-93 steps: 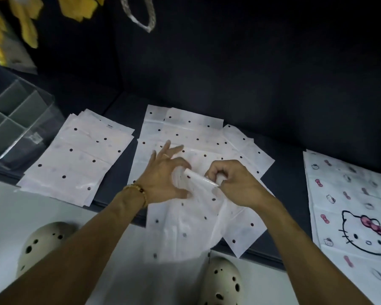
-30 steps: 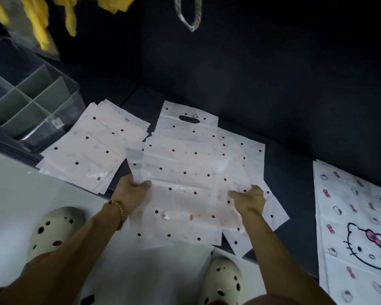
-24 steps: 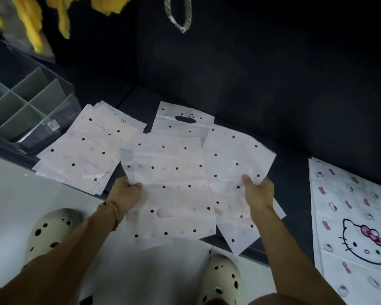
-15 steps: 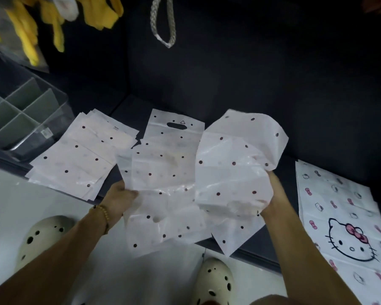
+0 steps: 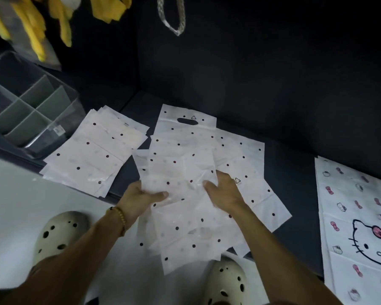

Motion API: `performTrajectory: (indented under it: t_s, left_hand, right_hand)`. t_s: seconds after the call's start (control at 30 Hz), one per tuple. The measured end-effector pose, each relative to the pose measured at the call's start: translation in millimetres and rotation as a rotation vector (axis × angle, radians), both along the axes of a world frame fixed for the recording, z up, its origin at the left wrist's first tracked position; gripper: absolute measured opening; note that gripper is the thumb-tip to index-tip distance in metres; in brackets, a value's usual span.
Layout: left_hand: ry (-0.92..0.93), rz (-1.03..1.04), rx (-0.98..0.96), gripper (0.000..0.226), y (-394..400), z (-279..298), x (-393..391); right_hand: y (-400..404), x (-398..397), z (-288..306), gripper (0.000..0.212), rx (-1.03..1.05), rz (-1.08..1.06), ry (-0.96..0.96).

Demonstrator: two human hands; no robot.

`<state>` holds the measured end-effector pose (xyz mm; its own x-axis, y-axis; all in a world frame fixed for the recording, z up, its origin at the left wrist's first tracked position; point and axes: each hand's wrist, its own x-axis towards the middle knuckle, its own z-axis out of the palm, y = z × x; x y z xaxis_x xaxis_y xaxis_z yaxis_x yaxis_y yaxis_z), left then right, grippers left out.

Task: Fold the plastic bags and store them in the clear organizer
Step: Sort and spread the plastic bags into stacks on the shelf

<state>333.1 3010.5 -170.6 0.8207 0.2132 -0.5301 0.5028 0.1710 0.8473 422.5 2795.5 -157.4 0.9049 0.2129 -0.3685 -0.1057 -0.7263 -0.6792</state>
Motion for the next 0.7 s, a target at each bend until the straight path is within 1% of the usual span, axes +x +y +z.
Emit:
performTrajectory:
  t_s: [0.07,0.1,0.13,0.17,0.2,0.23,0.3,0.33,0.37,0.43,0.5,0.53,0.63,0.7]
  left_hand:
    - [-0.019,0.02,0.068,0.023,-5,-2,1]
    - [-0.028,0.033,0.095,0.019,-6,-3,0]
    - [-0.031,0.042,0.12,0.017,-6,-5,-1]
    - [-0.028,0.043,0.138,0.016,-5,-7,-2]
    - [-0.016,0.037,0.151,0.015,-2,-9,-3]
    - [-0.004,0.034,0.158,0.013,0,-10,-5]
    - [0.011,0.048,0.157,0.011,7,-11,-8]
    - [0.017,0.061,0.152,0.012,11,-11,-9]
    - [0.024,0.078,0.148,0.013,14,-11,-10]
    - [0.028,0.122,0.144,0.014,21,-11,-10]
    - [0.034,0.154,0.146,0.014,25,-13,-11]
    - [0.038,0.155,0.15,0.014,26,-14,-11]
    - [0.059,0.135,0.151,0.015,26,-19,-11]
    - [0.062,0.132,0.154,0.018,26,-21,-10]
  right_hand:
    - [-3,1,-4,0.016,0.004,-0.046,-0.041]
    - [-6,2,-4,0.019,0.018,-0.098,-0.083]
    - [-12,4,-5,0.027,0.003,-0.166,-0.148]
    - [-20,8,-5,0.04,-0.071,-0.232,-0.225]
    - [-31,13,-6,0.054,-0.204,-0.279,-0.282]
    - [-43,17,-6,0.068,-0.345,-0.305,-0.292]
    - [-64,25,-5,0.093,-0.54,-0.303,-0.171]
    - [-72,28,-4,0.101,-0.588,-0.289,-0.099]
    - [-78,30,-4,0.104,-0.618,-0.275,-0.048]
    - [-88,36,-2,0.1,-0.611,-0.27,0.028]
    - [-94,37,-1,0.088,-0.53,-0.286,0.099]
    - [-96,36,-1,0.078,-0.486,-0.288,0.09]
    - [-101,31,4,0.042,-0.344,-0.311,-0.095]
    - [-108,30,16,0.023,-0.137,-0.428,-0.195]
